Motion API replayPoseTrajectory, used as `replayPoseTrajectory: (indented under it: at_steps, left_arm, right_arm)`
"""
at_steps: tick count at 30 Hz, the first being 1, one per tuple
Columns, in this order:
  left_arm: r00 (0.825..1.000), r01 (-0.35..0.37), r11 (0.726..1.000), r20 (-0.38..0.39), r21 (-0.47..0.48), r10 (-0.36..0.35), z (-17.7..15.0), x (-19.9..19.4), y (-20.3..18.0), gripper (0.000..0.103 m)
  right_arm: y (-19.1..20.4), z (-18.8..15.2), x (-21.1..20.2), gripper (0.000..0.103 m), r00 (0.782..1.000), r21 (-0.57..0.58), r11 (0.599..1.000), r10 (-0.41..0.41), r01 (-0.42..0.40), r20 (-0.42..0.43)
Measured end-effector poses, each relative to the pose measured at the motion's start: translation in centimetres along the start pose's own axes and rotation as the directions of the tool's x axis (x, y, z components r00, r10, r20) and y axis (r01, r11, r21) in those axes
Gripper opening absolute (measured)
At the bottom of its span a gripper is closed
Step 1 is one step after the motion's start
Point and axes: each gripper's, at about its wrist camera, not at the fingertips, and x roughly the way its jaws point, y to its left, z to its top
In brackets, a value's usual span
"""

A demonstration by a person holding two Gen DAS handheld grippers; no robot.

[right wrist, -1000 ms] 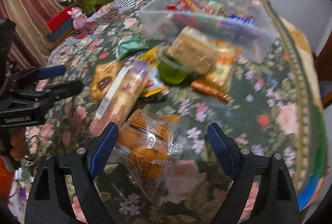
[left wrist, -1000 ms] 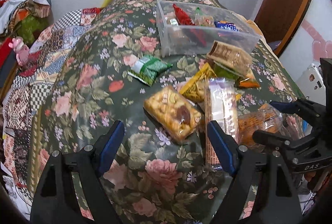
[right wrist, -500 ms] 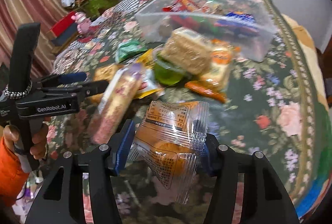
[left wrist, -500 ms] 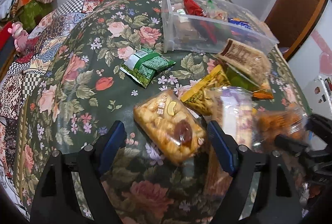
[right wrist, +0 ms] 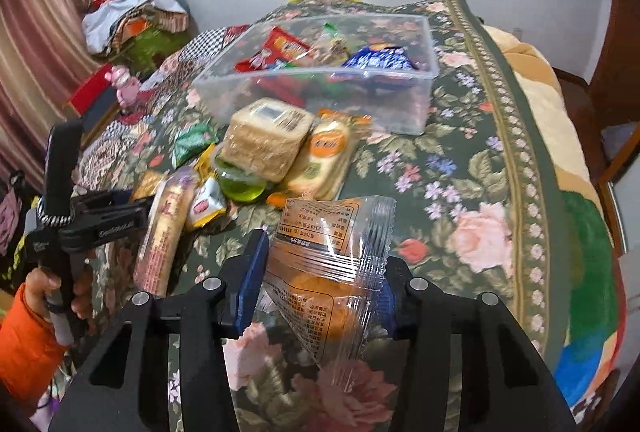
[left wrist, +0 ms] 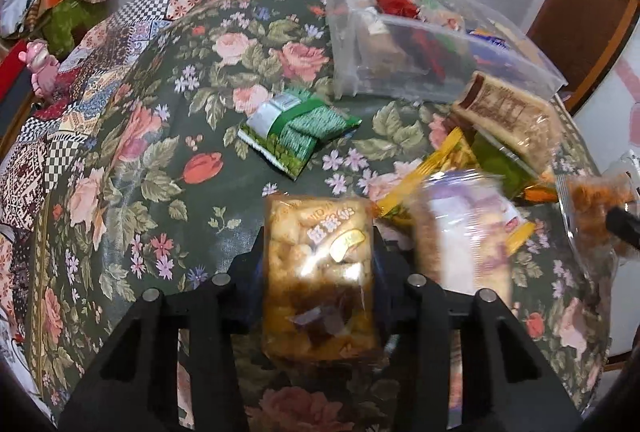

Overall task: Organize snacks
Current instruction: 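Place the peanut pack into the box with the left tool while the right drops the pastry bag in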

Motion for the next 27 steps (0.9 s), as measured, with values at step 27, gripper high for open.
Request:
replayPoseTrajectory:
  at_steps: [27]
  left_arm:
    - [0.954, 0.034, 0.996, 0.294, 0.082, -0.057, 12.0, -7.6, -5.1, 0.044]
  right_arm:
    - [-1.4, 9.3, -2.0, 0.045, 0.973, -0.011, 1.000, -0.019, 0.022, 0.229]
